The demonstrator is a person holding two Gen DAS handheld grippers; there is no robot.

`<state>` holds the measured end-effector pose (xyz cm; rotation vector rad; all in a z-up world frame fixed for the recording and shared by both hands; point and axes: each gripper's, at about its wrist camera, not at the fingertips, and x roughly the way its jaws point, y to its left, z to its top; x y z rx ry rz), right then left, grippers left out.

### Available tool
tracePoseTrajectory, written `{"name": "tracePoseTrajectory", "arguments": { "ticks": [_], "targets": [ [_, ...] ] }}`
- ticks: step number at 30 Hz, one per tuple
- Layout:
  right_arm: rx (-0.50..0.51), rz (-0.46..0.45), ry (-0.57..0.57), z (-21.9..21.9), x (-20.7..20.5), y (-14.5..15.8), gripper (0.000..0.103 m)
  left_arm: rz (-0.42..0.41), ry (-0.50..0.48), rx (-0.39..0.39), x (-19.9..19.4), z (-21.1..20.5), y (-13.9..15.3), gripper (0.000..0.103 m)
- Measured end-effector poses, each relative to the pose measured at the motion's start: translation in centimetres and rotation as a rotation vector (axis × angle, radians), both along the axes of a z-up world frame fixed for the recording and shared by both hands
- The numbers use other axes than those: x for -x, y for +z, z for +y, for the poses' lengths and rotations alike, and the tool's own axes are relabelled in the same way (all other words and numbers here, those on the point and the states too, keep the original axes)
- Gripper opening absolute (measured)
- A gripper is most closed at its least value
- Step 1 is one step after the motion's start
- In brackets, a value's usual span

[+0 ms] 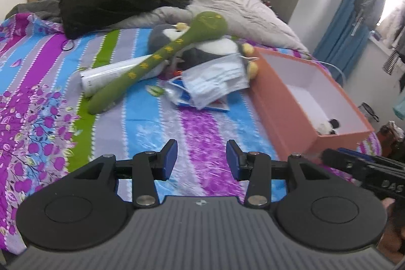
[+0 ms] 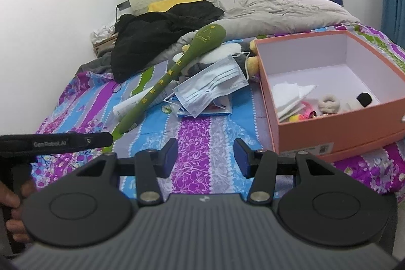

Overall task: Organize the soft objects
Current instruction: 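Grasp the clear plastic bag with left tool while right tool grasps the face mask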

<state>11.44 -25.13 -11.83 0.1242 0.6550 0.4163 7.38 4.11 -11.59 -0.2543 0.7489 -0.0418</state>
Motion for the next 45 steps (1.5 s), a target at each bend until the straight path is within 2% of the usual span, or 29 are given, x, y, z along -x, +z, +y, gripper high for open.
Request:
{"name": "tracePoseTrajectory", "arguments": {
  "ticks": [4, 8, 14, 17, 22, 30, 37, 38, 39, 41, 43, 45],
  "targets": [
    [-0.026, 0.024, 0.008, 1.0, -2.3, -0.5, 0.052, 0.018, 0.042, -0.013, -2.3, 1.7, -1.9, 0.048],
    [-0.081, 0.051, 0.008, 2.0, -5.1, -1.2, 0.067, 0.042, 0.077, -0.012, -4.9, 3.4, -3.8, 0.048],
    [-0.135, 0.106, -0.010, 4.0, -10.0, -3.1, 0.066, 0.070, 0.107, -0.030, -9.1, 6.4, -6.4, 0.048],
    [-0.171, 0.140, -0.042, 4.5, -12.5, -4.4, 0.066, 0.075, 0.089, -0.032, -11.2, 7.2, -7.7, 0.048],
    [-0.262, 0.208, -0.093, 4.9, -17.0, -6.9, 0.066, 0.082, 0.066, -0.006, -14.3, 7.4, -9.9, 0.048],
    [-0.388, 0.305, -0.104, 6.2, -22.3, -11.1, 0.066, 0.096, 0.019, 0.049, -18.7, 6.4, -13.6, 0.048],
    [-0.448, 0.334, -0.142, 6.6, -25.0, -13.0, 0.053, 0.073, -0.023, 0.119, -20.9, 6.4, -15.2, 0.049],
    [-0.450, 0.331, -0.149, 6.6, -25.1, -13.0, 0.046, 0.070, -0.029, 0.131, -21.2, 6.4, -15.2, 0.051],
    [-0.439, 0.324, -0.160, 6.6, -25.2, -12.9, 0.032, 0.066, -0.034, 0.141, -21.3, 6.3, -15.2, 0.053],
    [-0.443, 0.303, -0.144, 6.5, -25.2, -12.6, 0.018, 0.066, -0.035, 0.155, -21.7, 6.1, -15.4, 0.056],
    [-0.460, 0.298, -0.134, 6.3, -25.2, -12.0, 0.010, 0.064, -0.034, 0.170, -22.1, 6.0, -15.5, 0.056],
    [-0.462, 0.272, -0.133, 6.0, -25.0, -11.1, 0.008, 0.059, -0.030, 0.196, -22.3, 6.0, -15.6, 0.056]
  ]
}}
